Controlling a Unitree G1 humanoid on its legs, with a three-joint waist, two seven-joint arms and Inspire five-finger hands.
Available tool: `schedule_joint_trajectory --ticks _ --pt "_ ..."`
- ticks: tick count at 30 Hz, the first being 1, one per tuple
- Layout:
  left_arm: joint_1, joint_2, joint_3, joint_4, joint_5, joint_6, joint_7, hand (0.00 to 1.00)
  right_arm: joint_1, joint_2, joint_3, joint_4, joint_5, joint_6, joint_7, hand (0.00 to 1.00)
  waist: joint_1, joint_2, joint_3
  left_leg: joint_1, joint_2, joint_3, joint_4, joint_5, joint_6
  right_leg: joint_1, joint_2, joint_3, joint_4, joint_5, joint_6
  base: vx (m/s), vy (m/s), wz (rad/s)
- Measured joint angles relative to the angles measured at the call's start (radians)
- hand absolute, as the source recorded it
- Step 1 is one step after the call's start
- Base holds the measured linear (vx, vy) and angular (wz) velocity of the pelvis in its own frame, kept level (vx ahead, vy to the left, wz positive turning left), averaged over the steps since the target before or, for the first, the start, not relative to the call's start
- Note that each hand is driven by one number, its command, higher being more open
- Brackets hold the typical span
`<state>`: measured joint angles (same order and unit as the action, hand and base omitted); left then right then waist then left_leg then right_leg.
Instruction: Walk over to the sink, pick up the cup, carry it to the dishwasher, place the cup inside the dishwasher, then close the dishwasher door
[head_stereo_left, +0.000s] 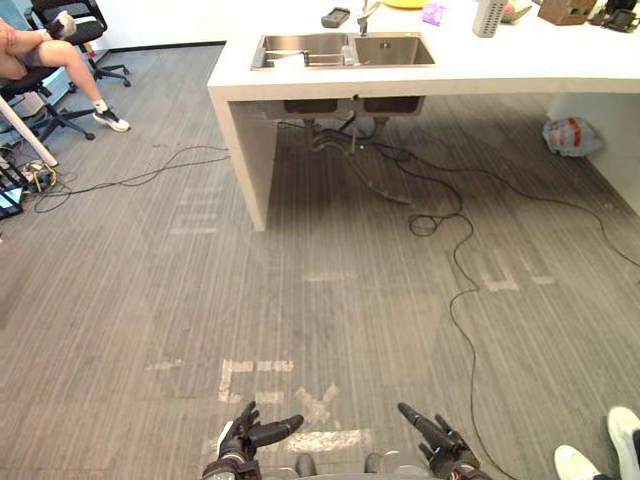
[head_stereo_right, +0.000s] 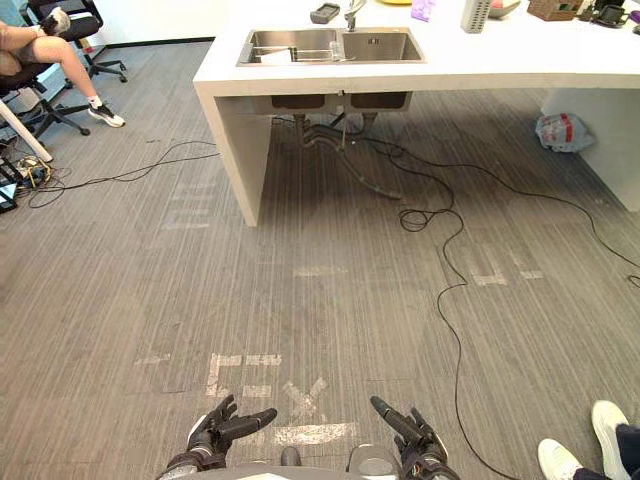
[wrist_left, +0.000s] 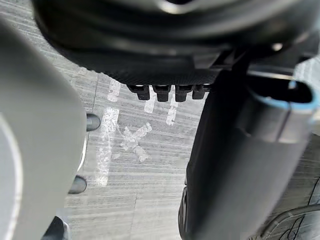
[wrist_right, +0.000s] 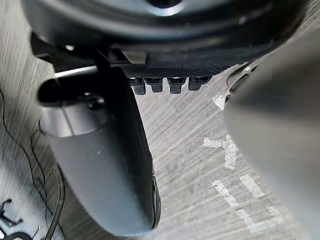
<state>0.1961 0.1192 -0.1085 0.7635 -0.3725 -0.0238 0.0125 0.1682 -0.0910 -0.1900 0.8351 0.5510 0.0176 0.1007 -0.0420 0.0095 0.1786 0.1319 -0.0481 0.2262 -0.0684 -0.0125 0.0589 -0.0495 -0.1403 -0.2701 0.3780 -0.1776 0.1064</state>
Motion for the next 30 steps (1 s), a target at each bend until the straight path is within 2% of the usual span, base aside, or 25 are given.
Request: schedule_joint_trajectory --ticks 2,3,4,5,8,11,13,14,15,16,17,18,19,20,21,22,23,24,25,26,27,28,29,30 --pt "-0.018 0.003 -0.003 0.003 -0.024 0.000 0.005 1.00 -0.041 -0.001 0.003 -0.001 0.016 0.000 -0.002 1.00 -0.001 0.002 0.005 0.005 -0.007 0.002 0.000 -0.006 0.010 -0.064 -0.041 -0.019 0.152 0.010 0.009 -0.02 0.074 0.06" --pt "-0.046 0.005 -0.010 0.011 -0.035 0.000 0.005 1.00 -0.057 -0.002 0.003 -0.006 0.038 0.000 -0.007 1.00 -0.004 -0.001 0.016 0.018 -0.009 -0.021 0.000 -0.008 0.020 -0.106 -0.066 -0.016 0.270 0.043 0.028 0.04 0.049 0.60" --pt "-0.074 0.009 -0.017 0.012 -0.036 0.001 0.004 1.00 -0.065 -0.002 0.003 -0.012 0.058 0.000 -0.013 1.00 -0.008 -0.005 0.032 0.029 -0.006 -0.055 0.008 -0.010 0.031 -0.156 -0.082 -0.015 0.357 0.051 0.017 0.08 0.031 0.70" --pt "-0.089 0.011 -0.020 0.011 -0.030 0.002 0.001 1.00 -0.067 -0.002 0.003 -0.020 0.059 0.001 -0.014 1.00 -0.008 -0.004 0.036 0.029 0.000 -0.072 0.017 -0.011 0.033 -0.164 -0.081 -0.010 0.359 0.033 0.003 0.12 0.011 0.83" --pt "-0.159 0.029 -0.040 0.012 0.011 0.026 -0.016 1.00 -0.103 -0.023 0.003 -0.044 0.092 0.012 -0.019 1.00 -0.020 -0.004 0.072 0.023 0.027 -0.133 0.070 -0.036 0.035 -0.189 -0.060 -0.014 0.234 0.014 -0.010 0.17 -0.012 0.62" --pt "-0.194 0.038 -0.041 -0.002 0.000 0.036 -0.014 1.00 -0.128 -0.054 0.003 -0.087 0.099 0.028 -0.019 1.00 -0.026 -0.011 0.082 0.029 0.034 -0.146 0.121 -0.074 0.007 -0.208 -0.045 -0.044 0.036 0.048 -0.021 0.27 -0.097 0.17" --pt "-0.208 0.040 -0.041 -0.032 -0.032 0.038 -0.013 1.00 -0.127 -0.069 -0.002 -0.121 0.119 0.031 -0.018 1.00 -0.028 -0.013 0.084 0.033 0.034 -0.152 0.145 -0.103 -0.012 -0.212 -0.032 -0.063 -0.102 0.118 -0.027 0.32 -0.177 0.12" --pt "-0.217 0.046 -0.042 -0.054 -0.051 0.037 -0.014 1.00 -0.119 -0.069 -0.003 -0.143 0.125 0.031 -0.019 1.00 -0.029 -0.026 0.091 0.042 0.030 -0.163 0.166 -0.133 -0.032 -0.189 -0.029 -0.065 -0.193 0.168 -0.023 0.32 -0.247 0.29" --pt "-0.226 0.066 -0.044 -0.065 -0.062 0.034 -0.016 1.00 -0.107 -0.061 -0.003 -0.156 0.126 0.031 -0.018 1.00 -0.029 -0.052 0.102 0.057 0.019 -0.172 0.203 -0.180 -0.054 -0.155 -0.042 -0.068 -0.241 0.247 -0.029 0.32 -0.280 0.31" --pt "-0.228 0.066 -0.045 -0.065 -0.062 0.034 -0.016 1.00 -0.103 -0.060 -0.003 -0.155 0.126 0.033 -0.019 1.00 -0.029 -0.054 0.104 0.059 0.024 -0.177 0.223 -0.206 -0.065 -0.153 -0.046 -0.071 -0.223 0.297 -0.046 0.31 -0.318 0.28" --pt "-0.227 0.058 -0.052 -0.063 -0.061 0.033 -0.019 1.00 -0.096 -0.063 -0.007 -0.156 0.126 0.036 -0.022 1.00 -0.034 -0.025 0.101 0.057 0.066 -0.187 0.274 -0.270 -0.084 -0.167 -0.020 -0.085 -0.140 0.274 -0.119 0.23 -0.249 0.11" --pt "-0.227 0.056 -0.059 -0.062 -0.061 0.032 -0.022 1.00 -0.092 -0.063 -0.012 -0.156 0.126 0.037 -0.021 1.00 -0.034 -0.012 0.097 0.053 0.087 -0.188 0.292 -0.295 -0.089 -0.180 -0.006 -0.088 -0.107 0.239 -0.146 0.34 -0.323 0.01" --pt "-0.230 0.054 -0.077 -0.058 -0.061 0.030 -0.024 1.00 -0.087 -0.062 -0.020 -0.156 0.126 0.039 -0.020 1.00 -0.035 0.006 0.095 0.048 0.121 -0.190 0.311 -0.326 -0.109 -0.208 0.013 -0.094 -0.036 0.182 -0.163 0.34 -0.294 -0.04" --pt "-0.235 0.048 -0.091 -0.050 -0.061 0.030 -0.028 1.00 -0.083 -0.063 -0.029 -0.156 0.126 0.040 -0.020 1.00 -0.044 0.018 0.088 0.046 0.147 -0.196 0.312 -0.347 -0.120 -0.239 0.021 -0.105 0.036 0.123 -0.164 0.28 -0.243 0.06" --pt "-0.236 0.044 -0.094 -0.046 -0.062 0.030 -0.030 1.00 -0.078 -0.063 -0.035 -0.156 0.125 0.043 -0.019 1.00 -0.052 0.023 0.085 0.046 0.158 -0.202 0.308 -0.355 -0.121 -0.251 0.022 -0.114 0.069 0.092 -0.167 0.33 -0.232 0.21" --pt "-0.236 0.030 -0.094 -0.036 -0.062 0.030 -0.031 1.00 -0.063 -0.067 -0.043 -0.156 0.124 0.047 -0.019 1.00 -0.061 0.039 0.074 0.056 0.173 -0.208 0.295 -0.354 -0.134 -0.267 0.030 -0.127 0.112 0.038 -0.181 0.30 -0.156 0.15" --pt "-0.244 0.018 -0.094 -0.022 -0.063 0.028 -0.031 1.00 -0.055 -0.071 -0.044 -0.155 0.122 0.048 -0.019 1.00 -0.059 0.045 0.071 0.049 0.180 -0.206 0.314 -0.337 -0.159 -0.275 0.035 -0.129 0.133 0.007 -0.201 0.47 -0.229 0.05" --pt "-0.252 0.011 -0.094 -0.006 -0.068 0.026 -0.030 1.00 -0.048 -0.074 -0.044 -0.155 0.114 0.050 -0.017 1.00 -0.059 0.044 0.069 0.019 0.181 -0.203 0.380 -0.317 -0.186 -0.276 0.034 -0.125 0.147 -0.011 -0.206 0.41 -0.175 -0.05" --pt "-0.249 0.006 -0.095 -0.005 -0.079 0.023 -0.030 1.00 -0.037 -0.076 -0.043 -0.156 0.103 0.050 -0.010 1.00 -0.061 0.049 0.060 -0.042 0.185 -0.203 0.510 -0.291 -0.225 -0.267 0.035 -0.125 0.148 -0.029 -0.218 0.41 -0.184 -0.03" --pt "-0.247 0.004 -0.095 -0.005 -0.079 0.017 -0.028 1.00 -0.033 -0.076 -0.043 -0.156 0.090 0.050 -0.008 1.00 -0.062 0.052 0.059 -0.077 0.191 -0.202 0.590 -0.271 -0.249 -0.255 0.036 -0.126 0.145 -0.040 -0.222 0.42 -0.186 0.04" --pt "-0.246 -0.003 -0.094 -0.006 -0.081 0.001 -0.017 1.00 -0.028 -0.084 -0.037 -0.154 0.079 0.052 -0.005 1.00 -0.060 0.065 0.056 -0.167 0.212 -0.203 0.799 -0.236 -0.273 -0.217 0.057 -0.128 0.121 -0.055 -0.225 0.44 -0.163 -0.06" --pt "-0.233 -0.006 -0.090 -0.016 -0.104 -0.013 -0.004 1.00 -0.030 -0.086 -0.035 -0.137 0.074 0.053 -0.001 1.00 -0.051 0.078 0.049 -0.254 0.227 -0.205 1.025 -0.241 -0.264 -0.157 0.095 -0.128 0.068 -0.058 -0.229 0.45 -0.153 -0.10" --pt "-0.226 -0.006 -0.084 -0.020 -0.114 -0.017 -0.001 1.00 -0.032 -0.085 -0.035 -0.130 0.075 0.053 0.002 1.00 -0.049 0.078 0.050 -0.285 0.225 -0.206 1.101 -0.246 -0.254 -0.122 0.108 -0.127 0.042 -0.059 -0.231 0.45 -0.121 -0.19" --pt "-0.213 -0.007 -0.074 -0.032 -0.133 -0.019 0.006 1.00 -0.033 -0.087 -0.035 -0.128 0.077 0.053 0.013 1.00 -0.041 0.074 0.052 -0.336 0.207 -0.201 1.183 -0.262 -0.224 -0.042 0.126 -0.121 -0.011 -0.060 -0.233 0.42 -0.089 -0.27"
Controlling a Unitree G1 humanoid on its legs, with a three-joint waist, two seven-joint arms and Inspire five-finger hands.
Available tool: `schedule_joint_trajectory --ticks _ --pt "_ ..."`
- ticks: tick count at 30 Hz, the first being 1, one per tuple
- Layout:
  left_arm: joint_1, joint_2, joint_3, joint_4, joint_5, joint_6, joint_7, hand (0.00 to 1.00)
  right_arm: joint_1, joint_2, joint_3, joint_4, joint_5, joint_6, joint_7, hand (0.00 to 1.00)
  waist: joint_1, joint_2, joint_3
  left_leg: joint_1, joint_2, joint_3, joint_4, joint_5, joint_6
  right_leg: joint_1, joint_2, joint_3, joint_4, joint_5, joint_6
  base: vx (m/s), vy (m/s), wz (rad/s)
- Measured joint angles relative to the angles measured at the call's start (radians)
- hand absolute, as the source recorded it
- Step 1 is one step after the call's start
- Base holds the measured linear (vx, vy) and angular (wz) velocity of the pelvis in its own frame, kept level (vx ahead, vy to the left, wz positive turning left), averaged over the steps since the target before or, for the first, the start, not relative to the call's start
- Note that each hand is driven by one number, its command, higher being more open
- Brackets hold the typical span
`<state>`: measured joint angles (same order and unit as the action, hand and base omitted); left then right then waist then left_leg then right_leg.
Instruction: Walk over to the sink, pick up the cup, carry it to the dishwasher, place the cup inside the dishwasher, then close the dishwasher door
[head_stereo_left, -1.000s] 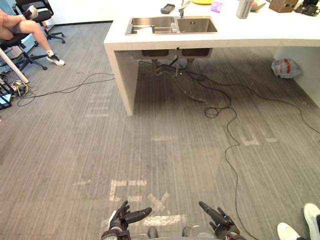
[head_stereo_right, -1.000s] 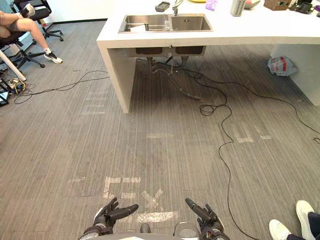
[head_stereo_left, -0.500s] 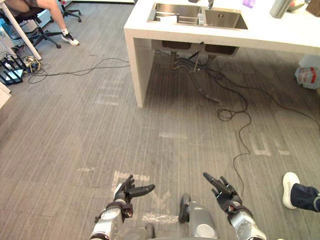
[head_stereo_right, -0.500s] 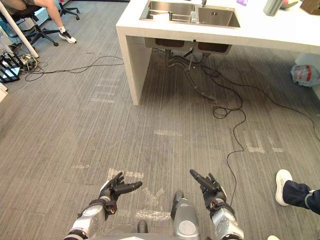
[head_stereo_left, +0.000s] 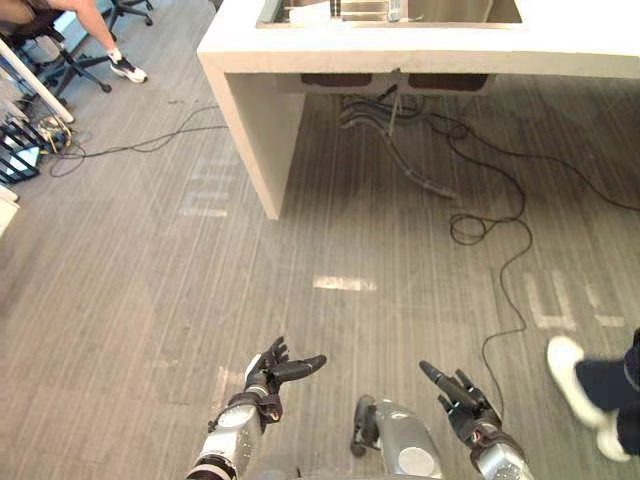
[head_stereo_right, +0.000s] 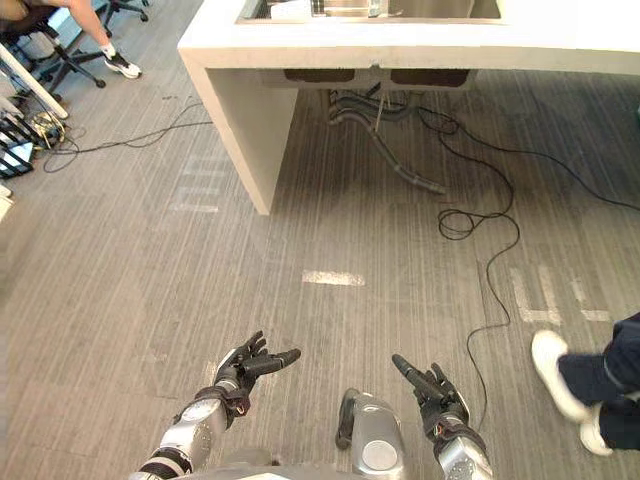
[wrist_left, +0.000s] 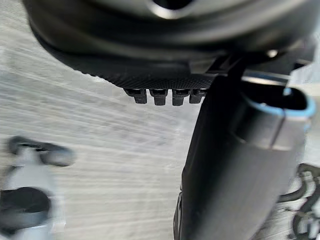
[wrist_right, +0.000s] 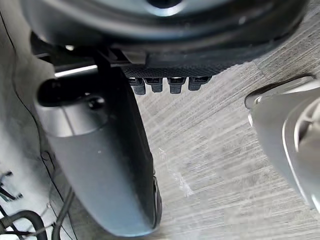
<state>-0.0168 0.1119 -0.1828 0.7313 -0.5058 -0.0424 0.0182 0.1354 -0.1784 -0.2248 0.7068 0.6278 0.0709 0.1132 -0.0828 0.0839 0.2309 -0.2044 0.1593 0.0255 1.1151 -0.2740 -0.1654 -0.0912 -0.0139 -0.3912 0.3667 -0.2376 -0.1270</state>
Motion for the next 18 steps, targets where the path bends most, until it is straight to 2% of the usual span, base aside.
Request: schedule_joint_trajectory --ticks 1,2,4,5,6,7,9,10,11,12,13,15,16,17,18 --pt "0.018 -0.002 0.008 -0.025 -0.014 0.000 0.002 1.00 -0.003 -0.009 0.001 0.000 0.001 -0.002 0.014 1.00 0.016 -0.005 0.003 -0.045 -0.029 0.021 -0.010 -0.016 0.032 0.066 0.013 0.020 -0.049 0.000 0.000 0.39 -0.074 -0.36" --pt "0.025 -0.003 0.012 -0.036 -0.014 0.000 0.002 1.00 -0.007 -0.016 0.006 0.000 0.003 -0.003 0.020 1.00 0.027 -0.016 0.010 -0.067 -0.044 0.032 -0.044 -0.023 0.047 0.093 0.016 0.032 -0.070 0.001 0.000 0.35 -0.037 -0.60" --pt "0.050 -0.005 0.033 -0.072 -0.015 -0.001 0.007 1.00 -0.036 -0.040 0.043 -0.004 0.003 -0.004 0.021 1.00 0.064 -0.025 0.015 -0.140 -0.094 0.085 -0.323 -0.022 0.100 0.173 0.012 0.090 -0.142 0.006 0.007 0.38 0.006 -0.70" --pt "0.055 -0.006 0.039 -0.076 -0.016 -0.002 0.010 1.00 -0.045 -0.044 0.056 -0.004 0.003 -0.004 0.019 1.00 0.070 -0.026 0.015 -0.152 -0.105 0.096 -0.424 -0.003 0.110 0.189 0.010 0.106 -0.157 0.007 0.010 0.45 0.045 -0.66" --pt "0.066 -0.009 0.055 -0.080 -0.023 -0.005 0.019 1.00 -0.064 -0.046 0.073 -0.003 0.003 -0.001 0.018 1.00 0.074 -0.027 0.021 -0.159 -0.112 0.127 -0.645 0.064 0.104 0.230 0.011 0.127 -0.193 0.013 0.019 0.41 0.067 -0.59" --pt "0.073 -0.010 0.066 -0.081 -0.028 -0.007 0.028 1.00 -0.071 -0.038 0.085 -0.001 0.004 0.002 0.017 1.00 0.079 -0.025 0.030 -0.156 -0.108 0.165 -0.844 0.161 0.103 0.281 0.016 0.144 -0.230 0.013 0.026 0.49 0.091 -0.55" --pt "0.083 -0.010 0.070 -0.082 -0.032 -0.009 0.041 1.00 -0.056 -0.027 0.098 0.003 0.004 0.007 0.017 1.00 0.094 -0.020 0.034 -0.158 -0.087 0.243 -0.971 0.222 0.100 0.361 0.033 0.169 -0.287 0.003 0.062 0.39 0.124 -0.42" --pt "0.086 -0.010 0.070 -0.082 -0.035 -0.009 0.047 1.00 -0.047 -0.026 0.105 0.003 0.004 0.009 0.018 1.00 0.098 -0.019 0.034 -0.160 -0.078 0.273 -0.972 0.223 0.101 0.392 0.039 0.174 -0.303 -0.008 0.081 0.48 0.197 -0.33" --pt "0.090 -0.010 0.077 -0.083 -0.044 -0.009 0.049 1.00 -0.034 -0.024 0.113 0.006 0.003 0.014 0.018 1.00 0.099 -0.001 0.026 -0.160 -0.065 0.288 -0.972 0.258 0.136 0.443 0.056 0.185 -0.321 -0.039 0.096 0.52 0.234 -0.18" --pt "0.081 -0.008 0.096 -0.083 -0.048 -0.009 0.050 1.00 -0.041 -0.013 0.115 0.019 0.003 0.016 0.016 1.00 0.100 -0.017 0.032 -0.163 -0.071 0.286 -0.949 0.352 0.170 0.458 0.040 0.195 -0.314 -0.071 0.095 0.63 0.301 -0.14" --pt "0.069 -0.020 0.122 -0.091 -0.056 -0.010 0.059 1.00 -0.051 -0.016 0.128 0.028 -0.003 0.017 0.019 1.00 0.101 -0.037 0.037 -0.183 -0.095 0.283 -0.918 0.383 0.170 0.441 0.013 0.219 -0.280 -0.092 0.080 0.52 0.264 -0.08" --pt "0.058 -0.045 0.150 -0.117 -0.068 -0.009 0.083 1.00 -0.063 -0.024 0.133 0.049 -0.023 0.017 0.023 1.00 0.112 -0.043 0.036 -0.203 -0.118 0.303 -0.881 0.384 0.171 0.389 -0.035 0.255 -0.187 -0.094 0.075 0.47 0.287 -0.10" --pt "0.063 -0.051 0.157 -0.137 -0.087 -0.010 0.105 1.00 -0.067 -0.023 0.134 0.070 -0.059 0.025 0.025 1.00 0.120 -0.055 0.028 -0.189 -0.145 0.324 -0.873 0.371 0.193 0.362 -0.073 0.272 -0.101 -0.094 0.086 0.46 0.281 -0.07" --pt "0.066 -0.050 0.160 -0.140 -0.098 -0.011 0.114 1.00 -0.064 -0.020 0.135 0.084 -0.082 0.028 0.030 1.00 0.124 -0.065 0.023 -0.167 -0.174 0.331 -0.875 0.350 0.223 0.334 -0.103 0.281 -0.005 -0.084 0.121 0.47 0.269 0.07" --pt "0.070 -0.048 0.167 -0.140 -0.100 -0.013 0.116 1.00 -0.057 -0.014 0.135 0.098 -0.093 0.030 0.033 1.00 0.122 -0.073 0.017 -0.141 -0.201 0.332 -0.881 0.334 0.246 0.292 -0.133 0.289 0.123 -0.054 0.211 0.48 0.254 0.28"
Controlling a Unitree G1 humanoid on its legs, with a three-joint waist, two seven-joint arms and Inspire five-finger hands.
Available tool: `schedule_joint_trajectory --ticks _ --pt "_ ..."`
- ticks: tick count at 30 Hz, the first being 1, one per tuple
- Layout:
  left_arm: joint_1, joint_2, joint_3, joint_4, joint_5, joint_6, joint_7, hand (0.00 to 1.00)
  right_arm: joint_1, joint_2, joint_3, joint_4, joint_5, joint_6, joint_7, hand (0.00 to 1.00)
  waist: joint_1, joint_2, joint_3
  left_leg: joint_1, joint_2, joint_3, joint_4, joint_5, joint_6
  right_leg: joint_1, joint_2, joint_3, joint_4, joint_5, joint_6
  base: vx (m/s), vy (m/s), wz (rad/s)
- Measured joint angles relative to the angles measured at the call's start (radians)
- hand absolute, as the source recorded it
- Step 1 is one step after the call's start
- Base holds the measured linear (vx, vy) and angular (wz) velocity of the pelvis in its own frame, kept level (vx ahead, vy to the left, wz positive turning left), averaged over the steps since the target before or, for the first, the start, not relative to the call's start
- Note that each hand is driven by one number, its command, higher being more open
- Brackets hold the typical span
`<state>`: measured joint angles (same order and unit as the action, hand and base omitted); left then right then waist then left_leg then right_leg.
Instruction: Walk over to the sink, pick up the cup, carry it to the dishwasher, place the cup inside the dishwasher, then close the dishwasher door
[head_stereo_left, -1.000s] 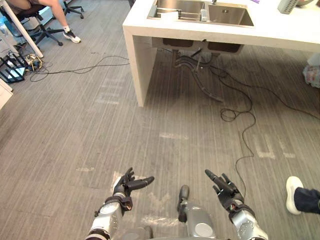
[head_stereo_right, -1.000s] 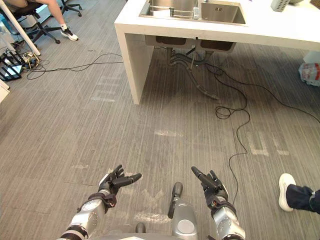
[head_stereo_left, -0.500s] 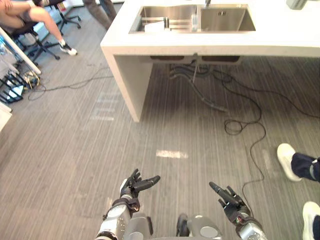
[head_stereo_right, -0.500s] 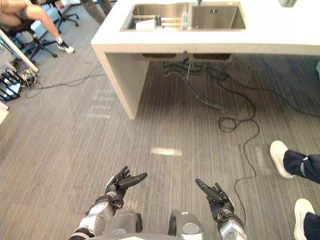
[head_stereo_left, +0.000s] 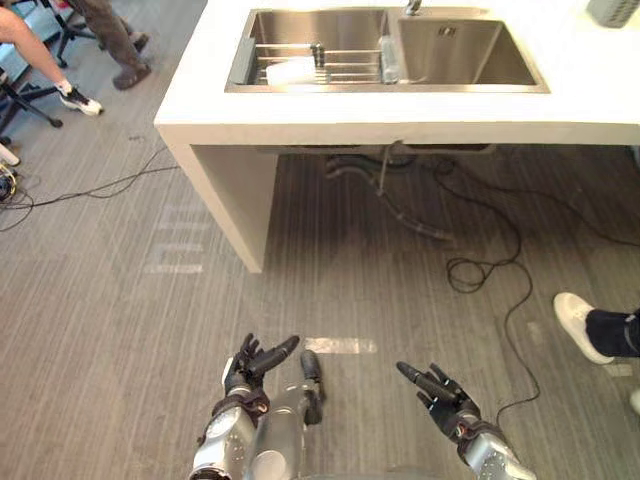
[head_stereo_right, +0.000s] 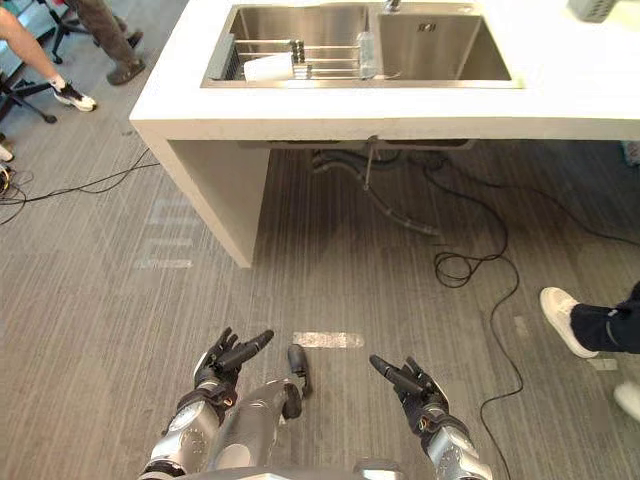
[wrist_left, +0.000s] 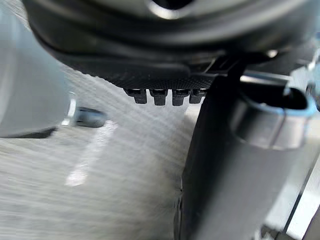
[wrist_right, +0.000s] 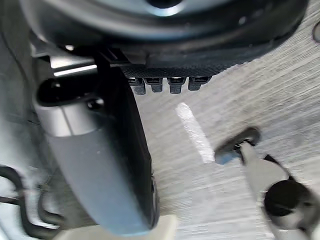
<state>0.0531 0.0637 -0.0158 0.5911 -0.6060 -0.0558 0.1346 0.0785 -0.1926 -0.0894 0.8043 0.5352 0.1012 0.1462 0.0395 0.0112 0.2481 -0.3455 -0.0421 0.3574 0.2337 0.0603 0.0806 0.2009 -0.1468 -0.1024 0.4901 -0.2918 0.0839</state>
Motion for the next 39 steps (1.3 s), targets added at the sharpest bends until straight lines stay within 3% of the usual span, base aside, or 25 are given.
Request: schedule_joint_trajectory --ticks 1,2,3,4,5,6,7,8,9,10,11,13,14,15,16,17,19,22,26,29,30,39 --pt "0.010 0.004 0.012 -0.009 0.002 -0.011 0.002 1.00 0.004 0.010 0.006 0.012 -0.021 0.005 0.000 1.00 -0.006 -0.008 -0.007 0.043 -0.033 -0.003 -0.021 -0.024 0.034 -0.085 -0.033 0.028 0.204 0.103 0.162 0.48 0.245 0.36" --pt "0.013 0.009 0.014 -0.016 0.004 -0.019 0.006 1.00 0.009 0.015 0.013 0.014 -0.029 0.008 0.000 1.00 -0.011 -0.012 -0.010 0.066 -0.047 -0.012 -0.036 -0.031 0.044 -0.131 -0.043 0.045 0.307 0.168 0.188 0.48 0.211 0.46" --pt "0.021 0.022 0.018 -0.042 0.005 -0.027 0.019 1.00 0.010 0.028 0.020 0.026 -0.036 0.014 0.000 1.00 -0.016 -0.023 -0.014 0.115 -0.077 -0.037 -0.074 -0.034 0.049 -0.235 -0.066 0.054 0.506 0.205 0.182 0.56 0.203 0.47" --pt "0.037 0.026 0.018 -0.072 0.005 -0.046 0.032 1.00 0.009 0.034 0.012 0.029 -0.051 0.003 -0.005 1.00 -0.029 -0.024 -0.015 0.174 -0.096 -0.054 -0.111 -0.033 0.044 -0.321 -0.096 0.022 0.630 0.179 0.155 0.55 0.188 0.43" --pt "0.048 0.026 0.017 -0.091 0.005 -0.057 0.041 1.00 0.006 0.032 0.008 0.028 -0.056 -0.007 -0.007 1.00 -0.035 -0.022 -0.015 0.205 -0.103 -0.064 -0.126 -0.040 0.046 -0.355 -0.116 -0.007 0.654 0.155 0.119 0.53 0.144 0.37" --pt "0.058 0.029 0.016 -0.126 0.004 -0.080 0.062 1.00 0.008 0.029 -0.009 0.028 -0.055 -0.019 -0.014 1.00 -0.044 -0.020 -0.016 0.265 -0.106 -0.092 -0.147 -0.056 0.044 -0.406 -0.144 -0.068 0.642 0.098 0.040 0.43 0.054 0.56" --pt "0.058 0.031 0.013 -0.163 0.004 -0.109 0.079 1.00 0.011 0.033 -0.030 0.030 -0.053 -0.024 -0.020 1.00 -0.058 -0.016 -0.019 0.308 -0.101 -0.140 -0.156 -0.069 0.044 -0.446 -0.154 -0.128 0.567 0.057 0.002 0.42 0.020 0.75" --pt "0.054 0.032 0.011 -0.179 0.004 -0.124 0.085 1.00 0.014 0.034 -0.041 0.034 -0.052 -0.025 -0.024 1.00 -0.069 -0.015 -0.020 0.324 -0.095 -0.164 -0.157 -0.072 0.042 -0.462 -0.152 -0.148 0.505 0.045 -0.006 0.33 -0.025 0.99" --pt "0.046 0.033 0.008 -0.203 0.005 -0.151 0.093 1.00 0.021 0.040 -0.061 0.045 -0.051 -0.026 -0.032 1.00 -0.080 -0.011 -0.020 0.340 -0.087 -0.202 -0.155 -0.080 0.033 -0.484 -0.146 -0.166 0.383 0.042 -0.009 0.41 -0.104 1.21" --pt "0.018 0.035 0.008 -0.209 0.011 -0.197 0.099 1.00 0.030 0.045 -0.095 0.087 -0.052 -0.025 -0.034 1.00 -0.084 -0.006 -0.016 0.367 -0.062 -0.261 -0.139 -0.100 0.015 -0.486 -0.120 -0.169 0.152 0.056 0.009 0.42 -0.129 1.17" --pt "0.010 0.039 0.010 -0.212 0.018 -0.213 0.102 1.00 0.034 0.053 -0.117 0.114 -0.053 -0.025 -0.035 1.00 -0.082 -0.004 -0.016 0.381 -0.056 -0.280 -0.138 -0.110 -0.001 -0.486 -0.110 -0.167 0.077 0.071 0.015 0.52 -0.188 1.19" --pt "0.021 0.054 0.030 -0.270 0.019 -0.245 0.108 1.00 0.060 0.089 -0.192 0.174 -0.047 -0.028 -0.034 1.00 -0.076 -0.017 -0.023 0.429 -0.046 -0.334 -0.140 -0.140 -0.045 -0.482 -0.099 -0.165 -0.054 0.164 -0.003 0.40 -0.203 0.76" --pt "0.041 0.059 0.053 -0.334 0.019 -0.254 0.116 1.00 0.075 0.102 -0.228 0.184 -0.046 -0.032 -0.033 1.00 -0.075 -0.027 -0.029 0.455 -0.045 -0.344 -0.139 -0.160 -0.074 -0.476 -0.083 -0.167 -0.106 0.250 -0.015 0.45 -0.299 0.66" --pt "0.047 0.071 0.062 -0.400 0.019 -0.263 0.133 1.00 0.095 0.105 -0.229 0.184 -0.045 -0.032 -0.028 1.00 -0.072 -0.052 -0.044 0.471 -0.056 -0.353 -0.128 -0.194 -0.084 -0.465 -0.070 -0.175 -0.143 0.385 -0.060 0.52 -0.395 0.61" --pt "0.046 0.070 0.061 -0.434 0.021 -0.273 0.138 1.00 0.102 0.100 -0.241 0.196 -0.023 -0.025 -0.023 1.00 -0.059 -0.047 -0.052 0.475 -0.056 -0.365 -0.116 -0.220 -0.077 -0.450 -0.075 -0.197 -0.131 0.309 -0.094 0.48 -0.401 0.31" --pt "0.044 0.051 0.058 -0.462 0.034 -0.287 0.146 1.00 0.094 0.089 -0.270 0.209 -0.005 -0.017 -0.020 1.00 -0.047 -0.001 -0.059 0.473 -0.021 -0.365 -0.099 -0.249 -0.083 -0.443 -0.043 -0.204 -0.139 0.290 -0.102 0.36 -0.309 0.07" --pt "0.038 0.033 0.048 -0.517 0.077 -0.290 0.185 1.00 0.093 0.088 -0.316 0.214 0.025 0.007 -0.015 1.00 -0.052 0.036 -0.073 0.476 0.016 -0.374 -0.097 -0.259 -0.092 -0.418 -0.008 -0.229 -0.162 0.266 -0.122 0.27 -0.208 0.07" --pt "0.010 0.031 0.026 -0.640 0.149 -0.292 0.230 1.00 0.097 0.116 -0.371 0.230 0.031 0.022 -0.013 1.00 -0.056 0.033 -0.071 0.497 0.047 -0.374 -0.099 -0.259 -0.092 -0.393 0.021 -0.243 -0.159 0.237 -0.138 0.21 -0.180 0.03" --pt "-0.036 0.040 0.027 -0.753 0.177 -0.307 0.230 1.00 0.121 0.125 -0.420 0.237 0.031 0.020 -0.003 1.00 -0.059 0.034 -0.072 0.497 0.047 -0.374 -0.099 -0.259 -0.091 -0.393 0.023 -0.240 -0.160 0.232 -0.138 0.08 -0.045 -0.01" --pt "-0.041 0.064 0.027 -0.800 0.170 -0.338 0.197 1.00 0.147 0.148 -0.459 0.261 0.035 0.004 0.011 1.00 -0.061 0.035 -0.073 0.497 0.046 -0.372 -0.101 -0.273 -0.090 -0.395 0.023 -0.239 -0.160 0.236 -0.134 -0.01 0.014 0.02" --pt "-0.056 0.112 -0.060 -0.803 0.133 -0.346 0.083 1.00 0.217 0.213 -0.495 0.287 0.040 -0.062 0.088 1.00 -0.082 -0.009 -0.180 0.478 0.021 -0.323 -0.101 -0.276 -0.071 -0.404 0.026 -0.188 -0.225 0.303 -0.116 0.00 0.000 0.00" --pt "-0.092 0.112 -0.112 -0.780 0.087 -0.327 0.067 1.00 0.216 0.209 -0.494 0.278 0.030 -0.062 0.096 1.00 -0.087 -0.006 -0.173 0.504 0.017 -0.295 -0.107 -0.277 -0.071 -0.406 0.024 -0.166 -0.197 0.293 -0.112 0.00 0.004 -0.07"
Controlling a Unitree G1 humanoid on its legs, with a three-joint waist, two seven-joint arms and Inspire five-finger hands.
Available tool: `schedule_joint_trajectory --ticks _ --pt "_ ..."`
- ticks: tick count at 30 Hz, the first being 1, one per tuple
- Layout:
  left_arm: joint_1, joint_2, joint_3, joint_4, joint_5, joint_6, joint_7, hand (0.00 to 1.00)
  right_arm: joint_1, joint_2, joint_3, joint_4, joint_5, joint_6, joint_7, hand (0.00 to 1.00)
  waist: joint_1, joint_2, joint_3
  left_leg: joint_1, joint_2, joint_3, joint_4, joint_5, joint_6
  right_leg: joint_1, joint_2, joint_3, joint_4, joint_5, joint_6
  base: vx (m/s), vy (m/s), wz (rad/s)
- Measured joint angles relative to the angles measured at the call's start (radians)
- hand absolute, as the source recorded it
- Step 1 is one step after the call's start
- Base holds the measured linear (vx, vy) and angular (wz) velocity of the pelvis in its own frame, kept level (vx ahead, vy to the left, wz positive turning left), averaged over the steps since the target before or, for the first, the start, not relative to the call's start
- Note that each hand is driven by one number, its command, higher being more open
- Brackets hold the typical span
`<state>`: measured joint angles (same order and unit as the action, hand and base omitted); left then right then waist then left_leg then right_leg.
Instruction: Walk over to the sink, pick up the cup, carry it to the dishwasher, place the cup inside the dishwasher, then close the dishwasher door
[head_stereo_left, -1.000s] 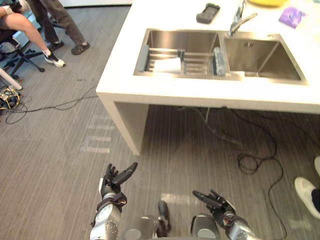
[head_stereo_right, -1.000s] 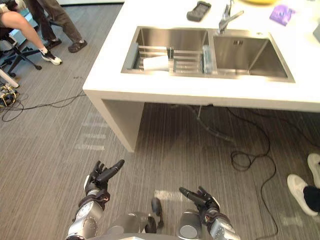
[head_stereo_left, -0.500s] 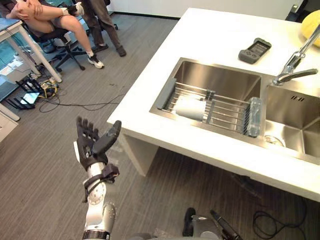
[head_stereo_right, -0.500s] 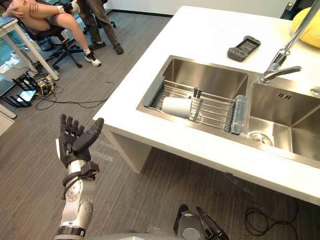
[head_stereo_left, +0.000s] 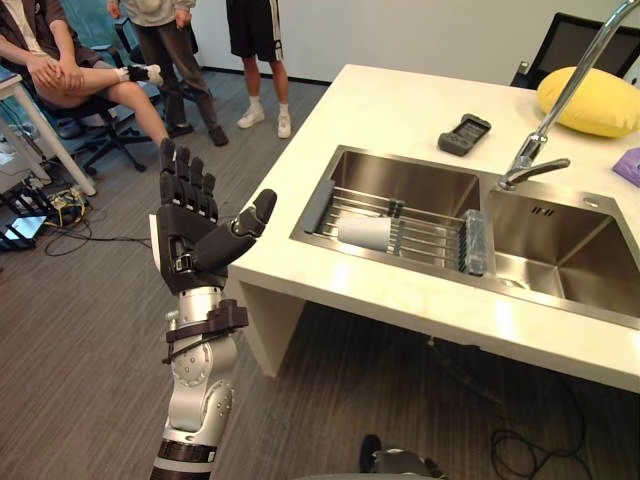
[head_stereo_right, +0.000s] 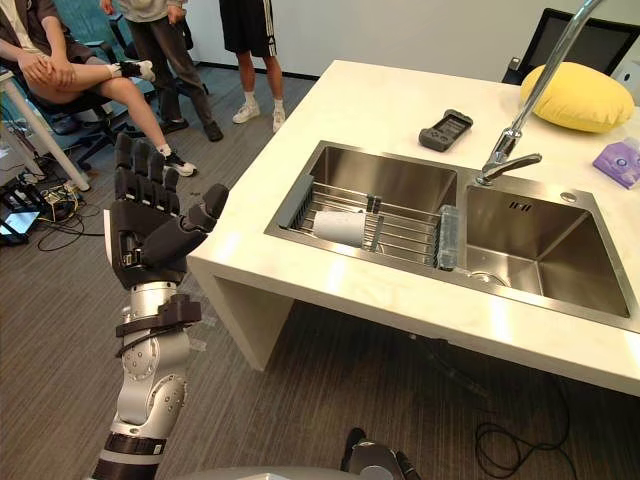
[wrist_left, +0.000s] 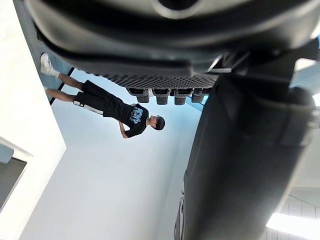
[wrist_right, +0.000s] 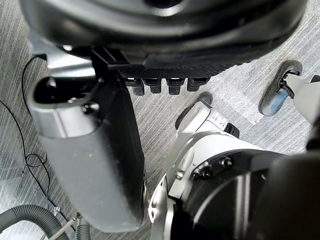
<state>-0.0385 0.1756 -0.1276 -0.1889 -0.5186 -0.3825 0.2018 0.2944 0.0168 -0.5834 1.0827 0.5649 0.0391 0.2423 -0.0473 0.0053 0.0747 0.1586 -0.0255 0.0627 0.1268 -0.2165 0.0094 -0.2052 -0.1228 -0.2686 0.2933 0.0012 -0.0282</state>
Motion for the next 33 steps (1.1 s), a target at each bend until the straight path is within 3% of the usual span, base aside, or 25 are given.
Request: schedule_joint_trajectory --ticks 8,11,14,15,17,18,19,21,23,24,25,26,27,29,31,33 --pt "-0.118 0.009 -0.146 0.157 -0.095 0.157 -0.119 1.00 -0.018 -0.039 0.034 -0.007 -0.003 0.016 -0.022 1.00 -0.076 0.005 0.014 0.037 -0.011 0.060 -0.002 -0.040 0.003 -0.029 -0.039 0.022 0.129 -0.077 0.008 -0.01 0.014 -0.05" --pt "-0.151 0.010 -0.160 0.166 -0.101 0.184 -0.124 1.00 -0.015 -0.074 0.041 -0.005 -0.018 0.017 -0.050 1.00 -0.095 0.025 0.023 0.037 -0.005 0.051 -0.016 -0.041 -0.009 -0.054 -0.051 0.005 0.180 -0.125 0.011 0.11 -0.043 0.19" --pt "-0.184 0.021 -0.160 0.165 -0.100 0.184 -0.099 1.00 -0.011 -0.092 0.046 -0.004 -0.021 0.017 -0.052 1.00 -0.103 0.035 0.014 0.026 0.010 0.039 0.013 -0.041 -0.055 -0.072 -0.063 -0.030 0.235 -0.198 0.006 0.25 -0.110 0.27" --pt "-0.191 0.026 -0.159 0.165 -0.098 0.183 -0.082 1.00 -0.022 -0.106 0.051 -0.003 -0.022 0.017 -0.052 1.00 -0.104 0.036 0.013 -0.025 0.012 0.070 0.108 -0.039 -0.066 -0.070 -0.075 -0.039 0.238 -0.208 0.006 0.24 -0.089 0.18" --pt "-0.193 0.021 -0.157 0.164 -0.089 0.183 -0.059 1.00 -0.047 -0.135 0.068 -0.002 -0.022 0.016 -0.052 1.00 -0.104 0.047 0.018 -0.113 0.030 0.114 0.309 -0.012 -0.123 -0.033 -0.081 -0.056 0.203 -0.209 0.004 0.24 -0.096 0.11" --pt "-0.192 0.013 -0.158 0.164 -0.088 0.183 -0.046 1.00 -0.055 -0.155 0.091 -0.009 -0.023 0.016 -0.051 1.00 -0.101 0.058 0.025 -0.173 0.057 0.129 0.480 0.031 -0.155 0.020 -0.070 -0.056 0.160 -0.209 0.003 0.25 -0.085 -0.03" --pt "-0.191 0.008 -0.158 0.164 -0.083 0.183 -0.043 1.00 -0.058 -0.168 0.106 -0.016 -0.026 0.015 -0.050 1.00 -0.091 0.053 0.032 -0.218 0.088 0.143 0.600 0.044 -0.146 0.061 -0.063 -0.052 0.132 -0.211 0.000 0.30 -0.080 -0.25" --pt "-0.191 0.007 -0.159 0.157 -0.067 0.181 -0.044 1.00 -0.069 -0.182 0.120 -0.033 -0.042 0.014 -0.047 1.00 -0.074 0.055 0.031 -0.255 0.123 0.183 0.665 -0.003 -0.123 0.124 -0.059 -0.030 0.089 -0.210 0.000 0.20 -0.026 -0.38" --pt "-0.191 0.008 -0.160 0.138 -0.042 0.177 -0.048 1.00 -0.094 -0.197 0.122 -0.049 -0.049 0.013 -0.040 1.00 -0.067 0.054 0.032 -0.292 0.141 0.198 0.589 -0.029 -0.084 0.168 -0.080 -0.005 0.051 -0.205 0.010 0.20 0.054 -0.36" --pt "-0.191 0.008 -0.160 0.127 -0.037 0.177 -0.048 1.00 -0.102 -0.200 0.123 -0.051 -0.051 0.015 -0.039 1.00 -0.061 0.054 0.032 -0.297 0.145 0.197 0.517 -0.029 -0.080 0.176 -0.088 0.008 0.039 -0.203 0.017 0.18 0.165 -0.50" --pt "-0.190 0.007 -0.160 0.104 -0.030 0.175 -0.046 1.00 -0.111 -0.212 0.134 -0.051 -0.059 0.017 -0.029 1.00 -0.050 0.060 0.030 -0.289 0.144 0.191 0.320 0.013 -0.078 0.173 -0.098 0.034 0.036 -0.205 0.046 0.14 0.174 -0.47" --pt "-0.191 0.003 -0.160 0.099 -0.028 0.166 -0.047 1.00 -0.115 -0.226 0.139 -0.049 -0.059 0.021 -0.024 1.00 -0.052 0.079 0.029 -0.277 0.152 0.177 0.188 0.148 -0.073 0.169 -0.091 0.038 0.038 -0.211 0.063 0.13 0.196 -0.39" --pt "-0.190 -0.001 -0.157 0.096 -0.028 0.163 -0.047 1.00 -0.121 -0.234 0.139 -0.044 -0.059 0.025 -0.021 1.00 -0.052 0.096 0.031 -0.272 0.163 0.163 0.145 0.218 -0.103 0.169 -0.083 0.042 0.041 -0.218 0.073 0.10 0.202 -0.22" --pt "-0.180 -0.003 -0.153 0.097 -0.028 0.161 -0.047 1.00 -0.127 -0.227 0.138 -0.005 -0.059 0.042 -0.027 1.00 -0.056 0.096 0.030 -0.205 0.119 0.160 0.018 0.201 -0.111 0.173 -0.111 0.051 0.021 -0.210 0.110 0.14 0.264 -0.06" --pt "-0.174 0.007 -0.147 0.097 -0.029 0.166 -0.047 1.00 -0.127 -0.200 0.139 0.014 -0.059 0.063 -0.029 1.00 -0.054 0.090 0.036 -0.175 0.093 0.168 -0.059 0.225 -0.077 0.177 -0.123 0.050 -0.003 -0.195 0.127 0.08 0.142 0.05" --pt "-0.151 0.018 -0.138 0.105 -0.030 0.176 -0.048 1.00 -0.121 -0.174 0.139 0.022 -0.058 0.079 -0.033 1.00 -0.060 0.083 0.041 -0.146 0.088 0.167 -0.092 0.235 -0.077 0.214 -0.122 0.035 -0.045 -0.176 0.139 0.08 0.057 0.03"
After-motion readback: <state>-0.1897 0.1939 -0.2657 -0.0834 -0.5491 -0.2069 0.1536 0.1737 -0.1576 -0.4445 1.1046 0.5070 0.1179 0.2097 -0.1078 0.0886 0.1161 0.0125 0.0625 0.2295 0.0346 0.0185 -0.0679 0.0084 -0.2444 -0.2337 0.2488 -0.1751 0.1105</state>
